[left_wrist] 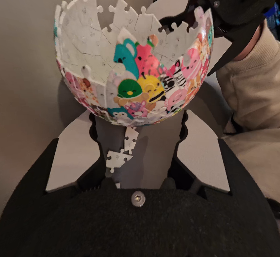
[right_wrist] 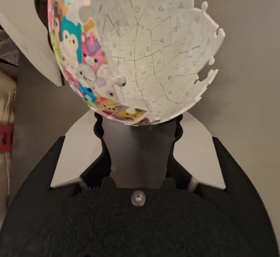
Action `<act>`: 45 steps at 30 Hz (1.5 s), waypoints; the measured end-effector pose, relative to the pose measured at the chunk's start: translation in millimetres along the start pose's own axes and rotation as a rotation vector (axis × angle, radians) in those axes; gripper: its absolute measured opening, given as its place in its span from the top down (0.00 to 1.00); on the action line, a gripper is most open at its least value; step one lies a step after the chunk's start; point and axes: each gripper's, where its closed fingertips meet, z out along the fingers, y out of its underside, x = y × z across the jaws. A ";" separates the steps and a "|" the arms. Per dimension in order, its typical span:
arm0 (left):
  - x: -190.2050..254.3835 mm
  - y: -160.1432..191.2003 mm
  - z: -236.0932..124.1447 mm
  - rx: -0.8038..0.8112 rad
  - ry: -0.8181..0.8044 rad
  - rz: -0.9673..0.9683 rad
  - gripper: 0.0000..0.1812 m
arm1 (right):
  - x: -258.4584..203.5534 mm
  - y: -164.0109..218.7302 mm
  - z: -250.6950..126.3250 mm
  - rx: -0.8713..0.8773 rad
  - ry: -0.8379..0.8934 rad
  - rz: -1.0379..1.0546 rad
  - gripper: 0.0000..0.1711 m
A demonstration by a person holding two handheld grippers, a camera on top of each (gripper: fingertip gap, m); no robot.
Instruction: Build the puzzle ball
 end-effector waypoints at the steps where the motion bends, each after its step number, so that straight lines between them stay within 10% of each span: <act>1: 0.2 -1.1 0.3 0.033 -0.004 -0.013 0.42 | -0.2 1.3 0.5 -0.006 -0.001 -0.011 0.46; 26: -6.4 -1.0 -13.5 0.165 -0.111 0.074 0.41 | -5.0 16.0 -23.2 0.132 0.183 0.050 0.40; 31: -16.5 -13.0 -14.6 0.178 -0.089 0.131 0.38 | -11.8 11.8 -29.3 0.188 0.372 0.130 0.56; 45: 12.6 -13.8 -16.4 0.212 -0.026 0.163 0.38 | -6.0 1.3 -12.7 0.154 0.212 0.136 0.50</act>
